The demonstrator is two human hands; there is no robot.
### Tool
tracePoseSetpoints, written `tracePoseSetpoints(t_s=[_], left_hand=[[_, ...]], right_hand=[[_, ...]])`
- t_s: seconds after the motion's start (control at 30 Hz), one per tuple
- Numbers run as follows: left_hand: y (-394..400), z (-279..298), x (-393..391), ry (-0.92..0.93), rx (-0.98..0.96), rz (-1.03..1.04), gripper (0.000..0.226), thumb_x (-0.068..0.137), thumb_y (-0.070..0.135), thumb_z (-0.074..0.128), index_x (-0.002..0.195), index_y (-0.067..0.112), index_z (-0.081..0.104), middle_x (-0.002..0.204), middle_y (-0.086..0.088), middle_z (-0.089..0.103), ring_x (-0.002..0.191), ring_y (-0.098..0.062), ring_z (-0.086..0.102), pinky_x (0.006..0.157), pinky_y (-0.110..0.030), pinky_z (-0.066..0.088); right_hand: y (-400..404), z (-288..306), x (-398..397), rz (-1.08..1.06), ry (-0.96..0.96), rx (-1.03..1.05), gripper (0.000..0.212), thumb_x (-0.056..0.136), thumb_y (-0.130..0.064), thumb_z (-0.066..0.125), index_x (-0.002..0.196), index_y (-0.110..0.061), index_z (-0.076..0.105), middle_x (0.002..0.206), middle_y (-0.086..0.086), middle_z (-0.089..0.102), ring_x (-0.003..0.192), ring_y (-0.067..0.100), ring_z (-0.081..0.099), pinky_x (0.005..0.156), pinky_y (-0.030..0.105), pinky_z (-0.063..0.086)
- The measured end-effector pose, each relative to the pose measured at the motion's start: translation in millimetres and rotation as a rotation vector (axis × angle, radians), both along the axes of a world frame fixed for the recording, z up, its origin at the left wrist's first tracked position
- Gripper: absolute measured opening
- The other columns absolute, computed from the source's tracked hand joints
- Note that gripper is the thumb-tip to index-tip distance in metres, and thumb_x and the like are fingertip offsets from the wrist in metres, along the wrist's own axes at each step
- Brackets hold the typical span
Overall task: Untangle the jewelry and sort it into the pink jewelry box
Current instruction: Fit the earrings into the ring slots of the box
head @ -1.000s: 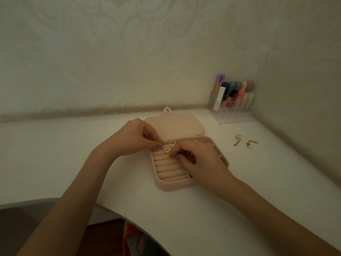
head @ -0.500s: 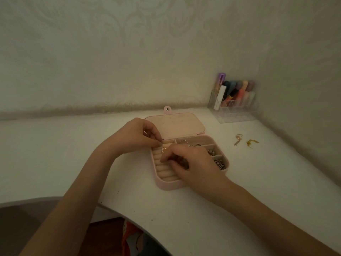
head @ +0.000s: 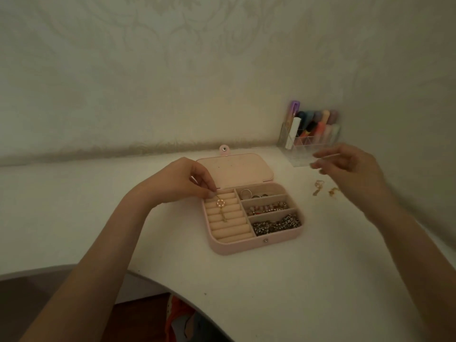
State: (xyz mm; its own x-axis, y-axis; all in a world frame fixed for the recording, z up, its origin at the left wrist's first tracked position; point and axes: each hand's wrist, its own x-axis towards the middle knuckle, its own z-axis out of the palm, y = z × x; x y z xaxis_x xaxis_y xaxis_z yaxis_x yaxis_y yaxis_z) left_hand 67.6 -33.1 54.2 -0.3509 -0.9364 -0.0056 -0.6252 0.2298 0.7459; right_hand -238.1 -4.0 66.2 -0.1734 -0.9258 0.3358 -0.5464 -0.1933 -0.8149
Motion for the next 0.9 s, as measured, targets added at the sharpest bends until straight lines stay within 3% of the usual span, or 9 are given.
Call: tracePoseSetpoints(t_s=[0.1,0.2,0.37,0.5,0.6,0.7,0.77,0.83,0.9], left_hand=[[-0.8,-0.3,-1.1,0.017,-0.033,0.020,0.005,0.074,0.015,0.078,0.075,0.018,0.074,0.075,-0.002,0.070,0.061,-0.003,0.055,0.066,-0.020,0.044],[-2.8,-2.4,-7.1,-0.017,-0.082,0.076,0.003,0.078,0.020,0.075,0.078,0.021,0.072,0.073,-0.001,0.067,0.053,0.004,0.051,0.060,-0.016,0.041],[-1.6,-3.0,-29.0,0.007,-0.172,0.131,0.007,0.083,0.018,0.067,0.082,0.025,0.067,0.066,0.009,0.060,0.051,0.004,0.051,0.054,-0.014,0.038],[1.2,-6.2,-55.6,0.020,-0.217,0.132,0.008,0.084,0.018,0.066,0.087,0.025,0.065,0.070,0.010,0.058,0.062,-0.005,0.051,0.061,-0.017,0.041],[5.0,-10.6,-76.1,0.039,-0.262,0.123,0.011,0.084,0.017,0.065,0.087,0.027,0.063,0.071,0.010,0.059,0.063,-0.003,0.053,0.061,-0.007,0.036],[7.4,-13.8,-97.3,0.082,-0.284,0.094,0.013,0.084,0.017,0.065,0.087,0.029,0.062,0.071,0.011,0.059,0.060,-0.001,0.052,0.061,-0.017,0.038],[7.0,-15.1,-108.6,0.108,-0.279,0.070,0.014,0.084,0.018,0.065,0.086,0.031,0.061,0.071,0.011,0.058,0.059,-0.002,0.051,0.061,-0.021,0.041],[5.8,-16.2,-116.9,0.124,-0.271,0.056,0.013,0.084,0.018,0.065,0.086,0.031,0.062,0.072,0.010,0.059,0.060,-0.005,0.052,0.063,-0.026,0.045],[5.4,-16.0,-122.7,0.119,-0.276,0.049,0.013,0.084,0.017,0.064,0.087,0.029,0.063,0.073,0.008,0.059,0.063,-0.007,0.052,0.067,-0.032,0.048]], right_hand=[[-6.8,-9.9,-36.3,-0.214,0.201,0.000,0.012,0.086,-0.009,0.064,0.091,-0.018,0.069,0.086,0.001,0.070,0.076,0.015,0.062,0.063,0.011,0.044],[-12.6,-24.3,-59.9,-0.316,0.335,0.105,0.011,0.085,-0.011,0.067,0.094,-0.012,0.072,0.094,0.009,0.071,0.079,0.015,0.056,0.073,0.021,0.037],[-16.9,-42.0,-64.8,-0.296,0.388,0.229,0.022,0.087,-0.009,0.065,0.108,-0.003,0.070,0.110,0.015,0.068,0.099,0.027,0.060,0.083,0.027,0.039],[-15.3,-42.7,-59.5,-0.281,0.329,0.125,0.020,0.089,-0.010,0.062,0.106,-0.006,0.071,0.106,0.013,0.070,0.084,0.016,0.055,0.076,0.021,0.035],[-17.7,-43.2,-44.5,-0.211,0.336,0.068,0.020,0.091,-0.019,0.062,0.107,-0.013,0.072,0.108,0.005,0.070,0.084,0.012,0.056,0.074,0.023,0.036],[-20.5,-48.3,-32.0,-0.192,0.562,0.094,0.022,0.093,-0.025,0.057,0.109,-0.019,0.071,0.115,0.000,0.067,0.102,0.021,0.058,0.084,0.034,0.043],[-20.6,-52.5,-28.1,-0.199,0.719,0.126,0.023,0.097,-0.023,0.049,0.098,-0.019,0.072,0.111,0.001,0.067,0.105,0.026,0.054,0.083,0.037,0.040],[-20.5,-54.5,-25.7,-0.202,0.754,0.149,0.024,0.096,-0.024,0.048,0.084,-0.020,0.069,0.101,-0.001,0.066,0.102,0.026,0.053,0.079,0.036,0.036],[-22.0,-54.8,-24.5,-0.197,0.753,0.134,0.020,0.092,-0.020,0.053,0.085,-0.018,0.071,0.096,-0.002,0.069,0.098,0.024,0.056,0.080,0.035,0.039]])
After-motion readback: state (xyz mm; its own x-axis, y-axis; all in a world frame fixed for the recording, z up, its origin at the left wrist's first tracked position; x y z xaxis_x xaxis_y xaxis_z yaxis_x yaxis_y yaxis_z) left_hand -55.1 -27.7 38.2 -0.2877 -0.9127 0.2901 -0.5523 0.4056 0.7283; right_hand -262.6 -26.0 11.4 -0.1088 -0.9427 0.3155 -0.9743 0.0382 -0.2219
